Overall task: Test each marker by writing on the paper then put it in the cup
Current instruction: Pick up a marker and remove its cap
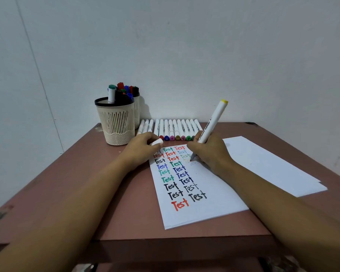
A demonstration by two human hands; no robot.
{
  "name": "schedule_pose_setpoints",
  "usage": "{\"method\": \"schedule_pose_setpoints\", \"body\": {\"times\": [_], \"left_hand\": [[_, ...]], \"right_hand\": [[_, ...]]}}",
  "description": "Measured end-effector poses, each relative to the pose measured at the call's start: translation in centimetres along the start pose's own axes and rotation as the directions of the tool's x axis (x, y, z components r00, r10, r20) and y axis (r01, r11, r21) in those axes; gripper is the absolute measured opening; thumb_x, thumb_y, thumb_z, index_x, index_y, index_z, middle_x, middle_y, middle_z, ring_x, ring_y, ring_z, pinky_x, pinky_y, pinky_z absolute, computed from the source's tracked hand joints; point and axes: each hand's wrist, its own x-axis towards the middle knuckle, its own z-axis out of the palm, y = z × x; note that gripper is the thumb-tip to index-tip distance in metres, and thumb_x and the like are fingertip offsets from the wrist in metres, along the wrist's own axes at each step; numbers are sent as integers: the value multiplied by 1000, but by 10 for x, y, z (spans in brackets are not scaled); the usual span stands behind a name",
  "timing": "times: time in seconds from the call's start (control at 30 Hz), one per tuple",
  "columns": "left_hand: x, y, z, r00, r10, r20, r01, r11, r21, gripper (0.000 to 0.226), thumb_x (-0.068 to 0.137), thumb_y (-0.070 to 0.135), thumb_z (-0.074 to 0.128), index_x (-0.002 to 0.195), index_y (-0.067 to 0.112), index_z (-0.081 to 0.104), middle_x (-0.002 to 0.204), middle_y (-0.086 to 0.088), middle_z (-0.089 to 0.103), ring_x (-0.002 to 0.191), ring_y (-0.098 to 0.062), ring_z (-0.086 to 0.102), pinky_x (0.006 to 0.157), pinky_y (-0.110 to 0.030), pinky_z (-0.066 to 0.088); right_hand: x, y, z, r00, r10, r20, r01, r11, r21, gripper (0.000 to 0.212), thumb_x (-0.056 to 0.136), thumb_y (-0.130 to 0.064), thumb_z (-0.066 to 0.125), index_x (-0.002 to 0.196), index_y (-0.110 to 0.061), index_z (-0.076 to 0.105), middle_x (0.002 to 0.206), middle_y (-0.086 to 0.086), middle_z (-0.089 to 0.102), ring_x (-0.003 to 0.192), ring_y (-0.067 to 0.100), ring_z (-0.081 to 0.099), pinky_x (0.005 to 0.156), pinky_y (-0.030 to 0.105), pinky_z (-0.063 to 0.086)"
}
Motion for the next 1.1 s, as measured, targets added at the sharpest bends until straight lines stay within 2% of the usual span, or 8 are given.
{"method": "schedule_pose_setpoints", "body": {"times": [0.23, 0.3, 0.43, 0.53, 0.63, 0.87, 0.97, 1.1], "left_hand": [[0, 1, -1, 1000, 3, 0, -3, 1000, 2, 24, 89, 29, 59, 109, 17, 61, 103, 4, 60, 93, -14, 57, 81, -29, 45], [-1, 1, 0, 1000, 4, -4, -4, 1000, 1, 23, 89, 28, 59, 109, 17, 62, 101, 4, 60, 92, -13, 57, 77, -25, 42], [-1, 2, 0, 1000, 5, 4, -5, 1000, 7, 25, 89, 29, 59, 110, 17, 61, 102, 4, 59, 94, -14, 57, 79, -26, 43], [-1, 1, 0, 1000, 2, 6, -2, 1000, 3, 24, 89, 30, 59, 109, 17, 61, 102, 4, 60, 94, -14, 57, 81, -28, 45], [-1, 1, 0, 1000, -2, 3, 2, 1000, -3, 23, 89, 29, 59, 108, 18, 62, 100, 5, 60, 93, -14, 58, 79, -28, 44], [0, 0, 0, 1000, 5, 7, -5, 1000, 3, 19, 89, 30, 60, 105, 20, 62, 101, 6, 59, 93, -13, 57, 77, -26, 42], [0, 0, 0, 1000, 9, 7, -9, 1000, 1, 20, 89, 30, 60, 105, 19, 62, 102, 5, 60, 94, -13, 57, 79, -26, 43], [-1, 0, 1, 1000, 27, -4, -27, 999, 21, 19, 90, 29, 59, 105, 19, 62, 101, 5, 60, 91, -11, 56, 69, -21, 41]], "right_hand": [[-1, -2, 1, 999, 2, -51, -2, 1000, 3, 24, 80, -1, 63, 69, -13, 46, 65, 5, 50, 54, 14, 53, 44, 18, 43], [-1, -3, 2, 999, -1, -47, 0, 999, -32, 26, 81, -3, 62, 68, -14, 43, 65, 3, 47, 58, 16, 53, 55, 28, 53], [-1, -4, 3, 999, 27, -33, -29, 998, -61, 28, 84, -8, 62, 69, -17, 41, 67, 1, 44, 63, 16, 50, 73, 39, 55], [0, -3, 1, 998, 39, -42, -40, 999, -19, 26, 84, -7, 62, 70, -16, 42, 68, 2, 46, 62, 17, 51, 62, 34, 53], [3, 0, -1, 996, 51, -79, -45, 996, 71, 23, 83, -5, 61, 69, -14, 44, 65, 7, 51, 59, 20, 56, 44, 21, 39], [-1, -1, 1, 1000, -10, -28, 10, 1000, -7, 26, 79, 0, 63, 67, -13, 44, 63, 3, 45, 57, 16, 50, 53, 27, 45], [-3, -3, 2, 998, -34, -54, 31, 998, -53, 28, 82, 2, 60, 67, -14, 42, 66, 3, 44, 61, 15, 47, 64, 33, 52], [1, -1, -2, 996, 48, -69, -43, 996, 75, 25, 84, 0, 59, 70, -14, 44, 64, 5, 48, 56, 16, 51, 48, 23, 41]]}}
